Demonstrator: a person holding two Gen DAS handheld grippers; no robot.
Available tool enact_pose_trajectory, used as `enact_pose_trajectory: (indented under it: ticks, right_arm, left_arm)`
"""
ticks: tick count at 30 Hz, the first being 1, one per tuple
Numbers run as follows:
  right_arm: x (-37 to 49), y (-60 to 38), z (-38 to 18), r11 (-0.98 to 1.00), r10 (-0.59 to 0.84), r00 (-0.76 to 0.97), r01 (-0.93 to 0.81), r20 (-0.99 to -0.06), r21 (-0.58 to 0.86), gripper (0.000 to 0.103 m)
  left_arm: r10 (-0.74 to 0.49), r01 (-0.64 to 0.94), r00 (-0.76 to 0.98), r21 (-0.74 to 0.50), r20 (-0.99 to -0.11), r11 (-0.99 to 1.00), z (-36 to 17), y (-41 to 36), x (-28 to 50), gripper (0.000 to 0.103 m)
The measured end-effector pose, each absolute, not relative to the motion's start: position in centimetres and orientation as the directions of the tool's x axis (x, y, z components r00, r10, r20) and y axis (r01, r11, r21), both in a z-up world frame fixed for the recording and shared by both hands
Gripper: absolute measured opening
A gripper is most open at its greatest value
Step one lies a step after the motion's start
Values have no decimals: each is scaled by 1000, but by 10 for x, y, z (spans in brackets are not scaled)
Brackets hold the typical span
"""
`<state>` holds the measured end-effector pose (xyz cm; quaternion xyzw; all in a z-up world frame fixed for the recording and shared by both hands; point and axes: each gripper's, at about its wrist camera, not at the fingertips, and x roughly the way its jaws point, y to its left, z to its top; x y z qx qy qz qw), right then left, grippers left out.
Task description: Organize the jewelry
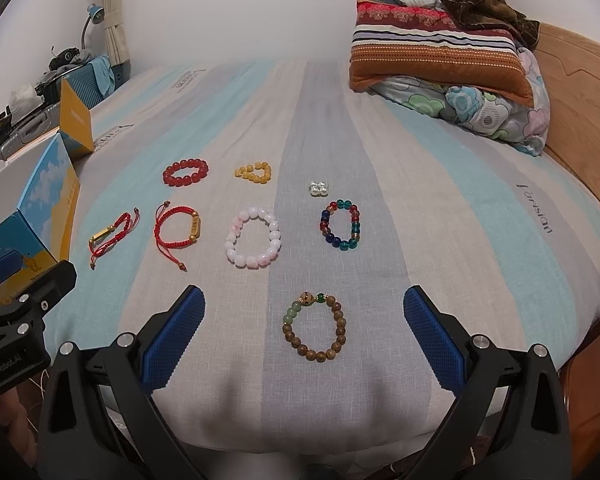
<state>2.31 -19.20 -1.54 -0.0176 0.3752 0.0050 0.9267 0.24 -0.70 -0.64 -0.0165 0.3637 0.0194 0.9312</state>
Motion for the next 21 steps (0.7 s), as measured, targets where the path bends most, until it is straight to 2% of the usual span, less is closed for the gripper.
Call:
enact_pose_trajectory:
  ticks: [21]
  right_arm:
    - [23, -192, -14, 999, -8, 717, -22, -697, -34, 96]
  left_arm:
    - [31, -52, 732, -12, -681, 999, -7, -8, 2, 97]
